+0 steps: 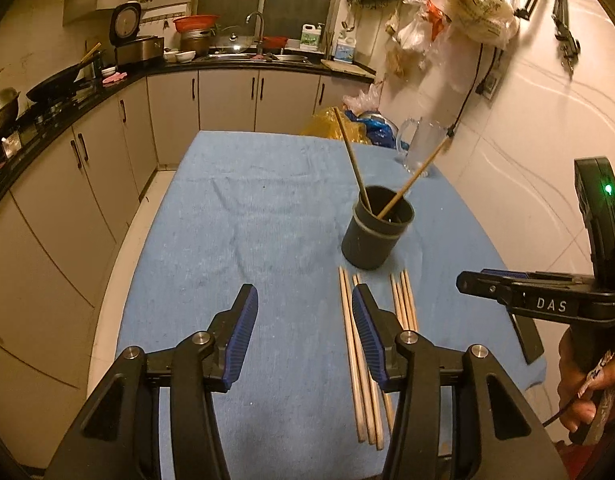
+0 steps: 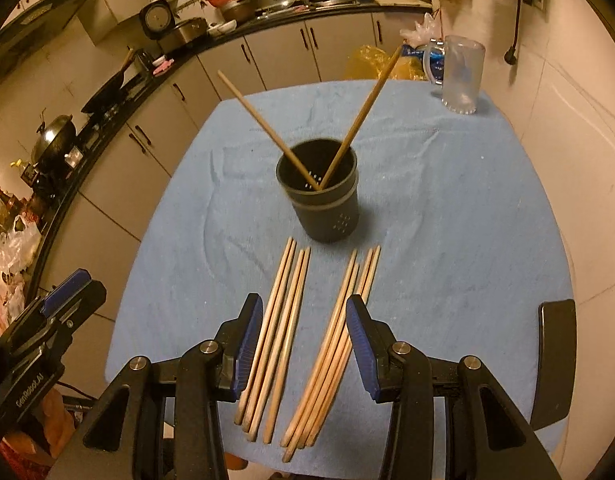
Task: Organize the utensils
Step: 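Withdraw both open tools from the cup back toward the chopsticks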
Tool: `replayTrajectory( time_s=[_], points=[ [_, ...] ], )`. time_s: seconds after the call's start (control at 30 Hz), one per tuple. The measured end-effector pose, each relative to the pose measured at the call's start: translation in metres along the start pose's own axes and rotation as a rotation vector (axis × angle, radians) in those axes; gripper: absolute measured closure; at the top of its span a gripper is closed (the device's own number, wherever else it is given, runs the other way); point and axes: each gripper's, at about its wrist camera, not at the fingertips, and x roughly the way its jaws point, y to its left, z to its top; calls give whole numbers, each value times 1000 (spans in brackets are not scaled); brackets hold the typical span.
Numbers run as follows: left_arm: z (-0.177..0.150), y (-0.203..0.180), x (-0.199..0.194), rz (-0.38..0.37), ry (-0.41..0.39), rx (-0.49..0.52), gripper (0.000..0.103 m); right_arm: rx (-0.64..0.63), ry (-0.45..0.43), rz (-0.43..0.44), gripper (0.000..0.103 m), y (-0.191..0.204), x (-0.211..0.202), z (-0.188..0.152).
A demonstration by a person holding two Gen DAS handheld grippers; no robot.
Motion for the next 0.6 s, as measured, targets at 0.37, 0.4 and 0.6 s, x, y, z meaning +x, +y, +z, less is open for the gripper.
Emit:
replayTrajectory(
  time_s=[0.37,0.4,0.6],
  points=[
    [-13,-1,0,-2,22,11,54,29,43,-4,56,-1,9,-8],
    [-14,-1,0,-2,25,12,54,33,49,-7,56,-2,11,-9],
    [-27,0,-1,3,44,20,53,48,79,-28,56,-5,22,-19]
  ],
)
